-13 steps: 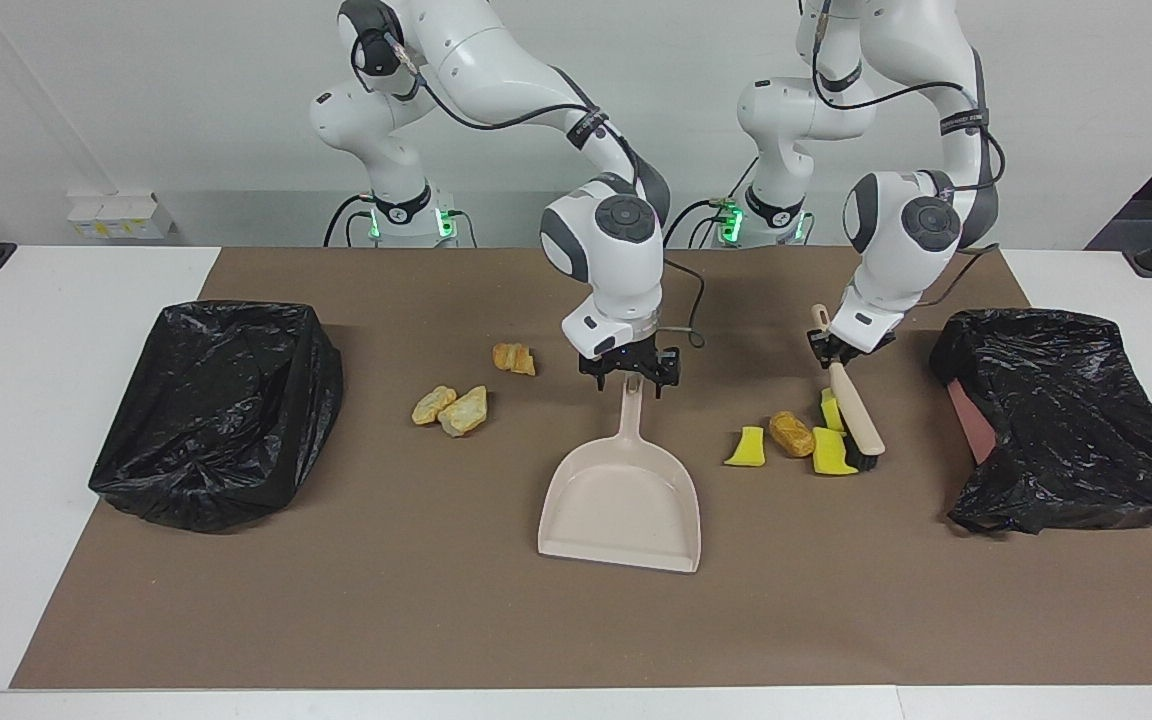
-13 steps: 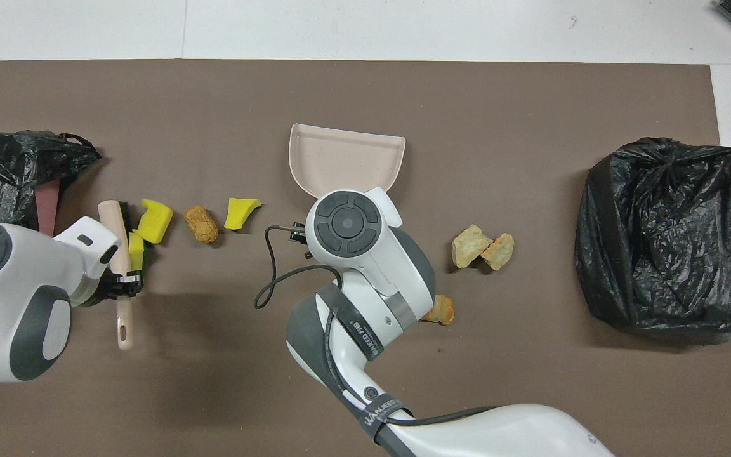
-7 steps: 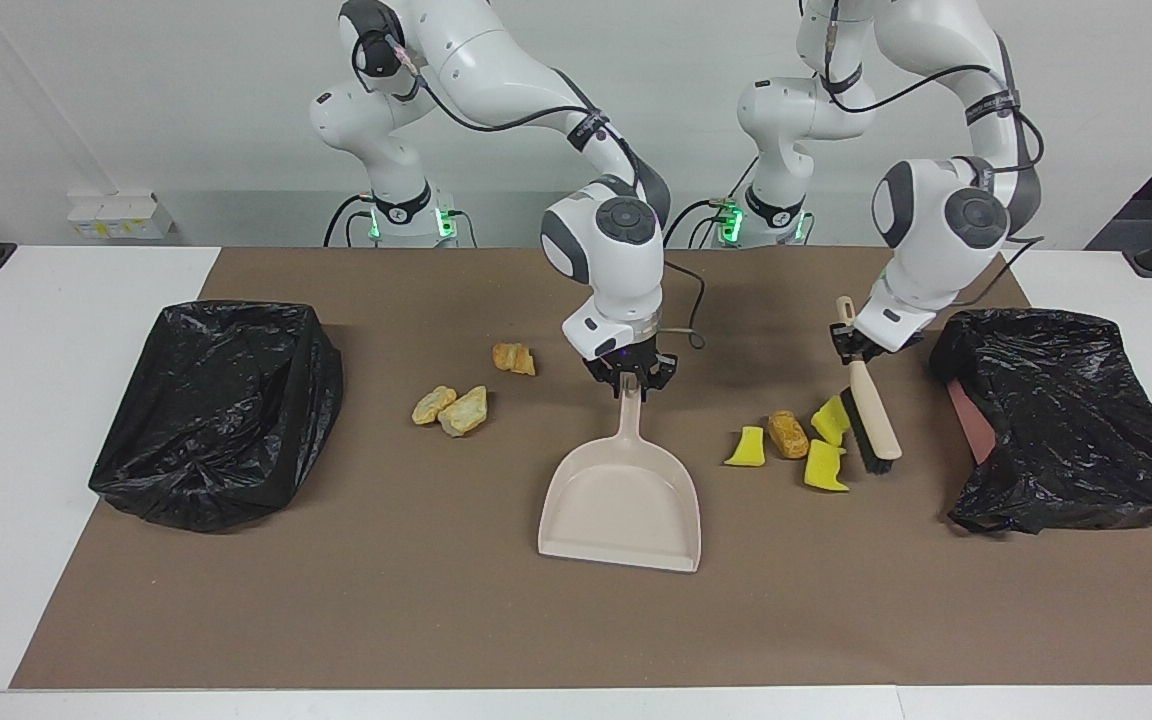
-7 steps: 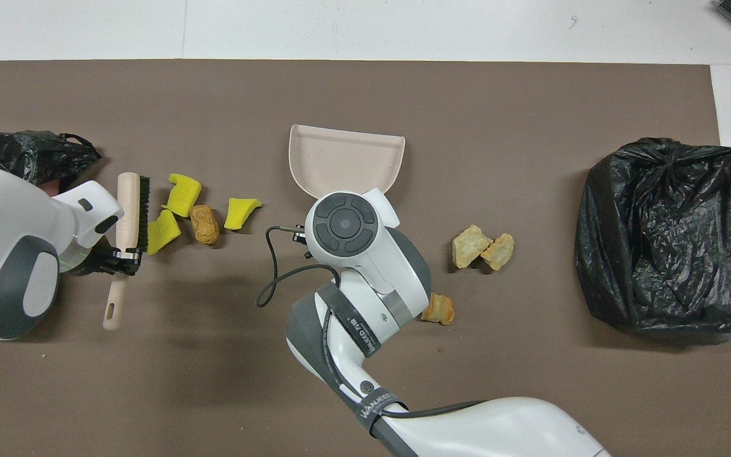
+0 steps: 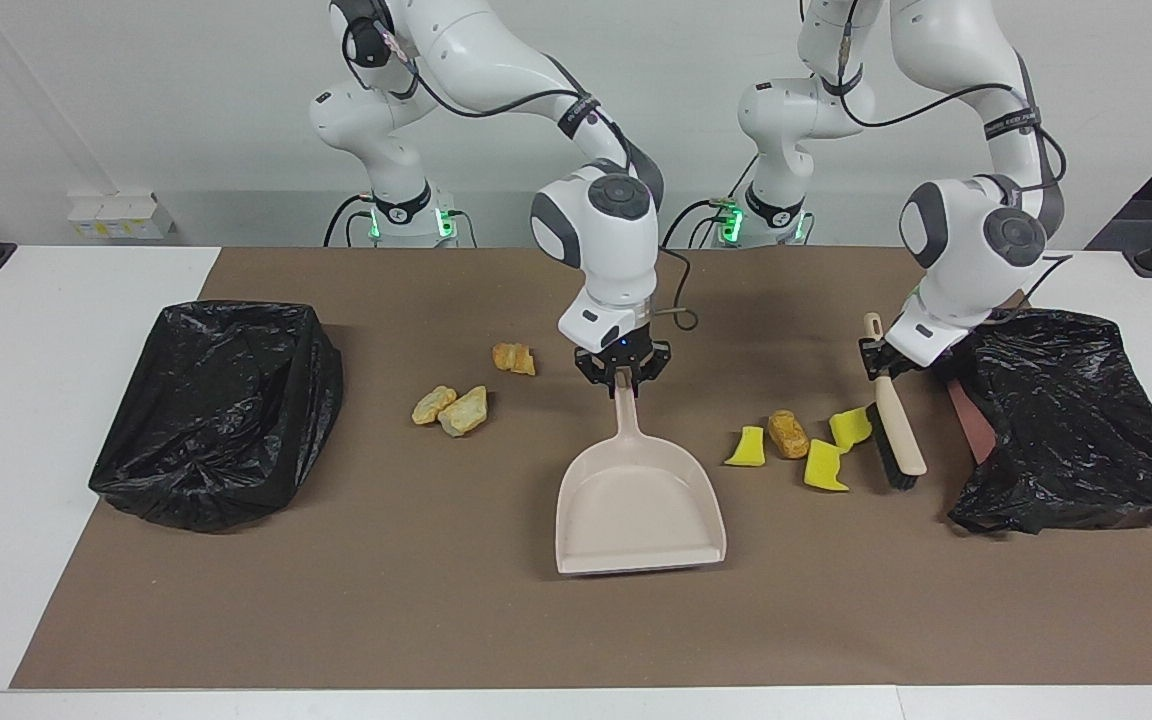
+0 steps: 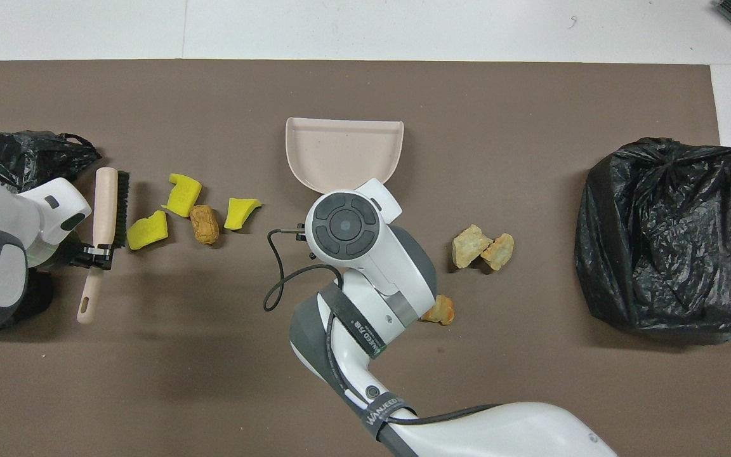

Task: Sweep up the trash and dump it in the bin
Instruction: 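Hold the dustpan with the right gripper while the left gripper sweeps sponges in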

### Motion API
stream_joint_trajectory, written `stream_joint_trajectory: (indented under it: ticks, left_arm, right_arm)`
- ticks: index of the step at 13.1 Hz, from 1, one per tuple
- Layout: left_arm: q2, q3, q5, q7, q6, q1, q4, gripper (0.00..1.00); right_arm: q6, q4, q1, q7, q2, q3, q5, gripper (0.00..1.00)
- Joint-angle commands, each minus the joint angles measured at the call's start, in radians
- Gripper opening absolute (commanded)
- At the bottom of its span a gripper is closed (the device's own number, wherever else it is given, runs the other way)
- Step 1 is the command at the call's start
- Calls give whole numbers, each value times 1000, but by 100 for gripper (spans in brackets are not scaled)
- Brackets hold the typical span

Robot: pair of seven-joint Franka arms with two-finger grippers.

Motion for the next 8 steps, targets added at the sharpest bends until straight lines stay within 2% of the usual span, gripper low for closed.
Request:
stream_joint_trajectory:
  ticks: [1, 4, 6, 8]
  left_arm:
    - [16, 0, -28, 6, 20, -19, -3, 0]
    - [13, -1, -80, 3, 13, -80, -4, 0]
    - [9, 0, -93, 3, 9, -112, -14, 0]
    - [-2, 0, -96, 3, 8, -128, -32, 0]
  right_arm:
    - [-49, -109, -41, -260, -140, 12, 1, 0]
    - [-225, -120, -51, -622, -199, 12, 1, 0]
    - [-235, -197, -97, -953, -231, 12, 33, 0]
    - [-235, -238, -97, -1123, -242, 11, 52, 0]
